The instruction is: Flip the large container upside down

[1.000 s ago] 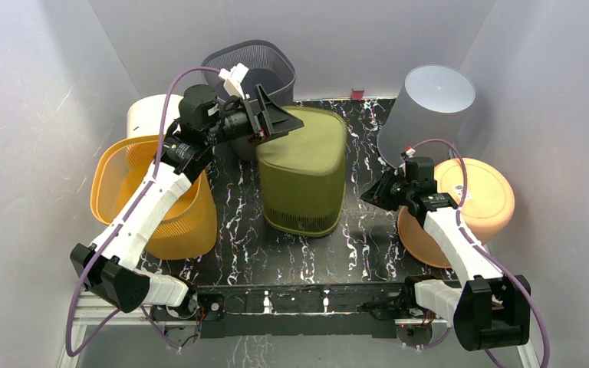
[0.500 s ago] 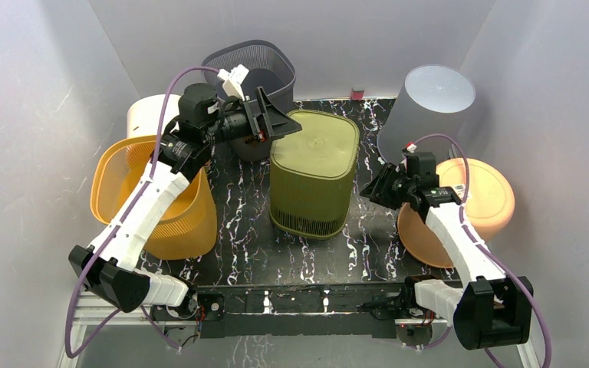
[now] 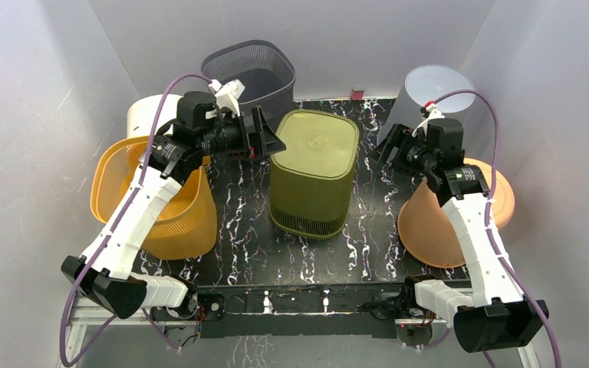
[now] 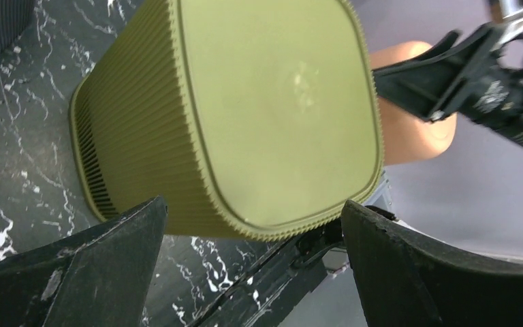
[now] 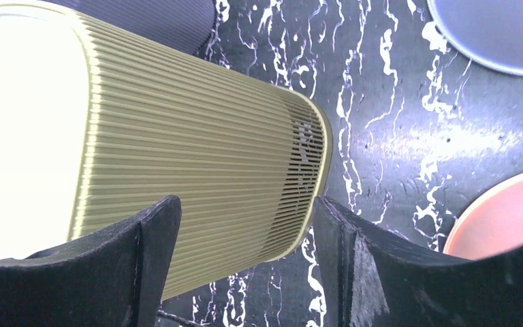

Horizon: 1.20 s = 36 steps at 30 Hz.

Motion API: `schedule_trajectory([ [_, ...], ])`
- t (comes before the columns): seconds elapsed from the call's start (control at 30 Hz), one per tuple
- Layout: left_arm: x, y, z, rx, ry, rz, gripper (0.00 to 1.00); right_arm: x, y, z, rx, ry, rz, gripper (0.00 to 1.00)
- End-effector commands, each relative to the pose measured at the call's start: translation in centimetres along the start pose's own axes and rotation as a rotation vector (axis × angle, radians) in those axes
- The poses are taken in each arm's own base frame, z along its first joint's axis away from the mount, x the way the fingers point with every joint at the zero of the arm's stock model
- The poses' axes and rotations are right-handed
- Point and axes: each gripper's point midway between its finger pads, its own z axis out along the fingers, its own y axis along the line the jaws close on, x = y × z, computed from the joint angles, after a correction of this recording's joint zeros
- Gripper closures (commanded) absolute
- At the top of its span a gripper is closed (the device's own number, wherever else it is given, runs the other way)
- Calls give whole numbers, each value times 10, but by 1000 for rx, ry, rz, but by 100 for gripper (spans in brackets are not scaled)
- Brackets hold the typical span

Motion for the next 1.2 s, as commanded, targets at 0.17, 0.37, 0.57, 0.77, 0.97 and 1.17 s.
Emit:
schedule_trajectory([
  [0.17,33,11,-19,-17,63,63,2,-56,52,-58,-125,-158,-137,26],
  [0.37,41,11,-17,5,87,68,2,-62,89,-74,-305,-172,-160,19],
  [0.57,50,3,-16,50,111,66,2,-62,115,-88,-443,-172,-181,16],
  [0.77,66,-3,-12,71,152,60,2,-67,120,-91,-464,-184,-178,14],
  [0.97,80,-11,-2,99,160,39,2,-65,122,-94,-482,-189,-179,12],
  [1.17,84,-15,9,107,167,65,2,-66,121,-95,-474,-194,-176,11],
])
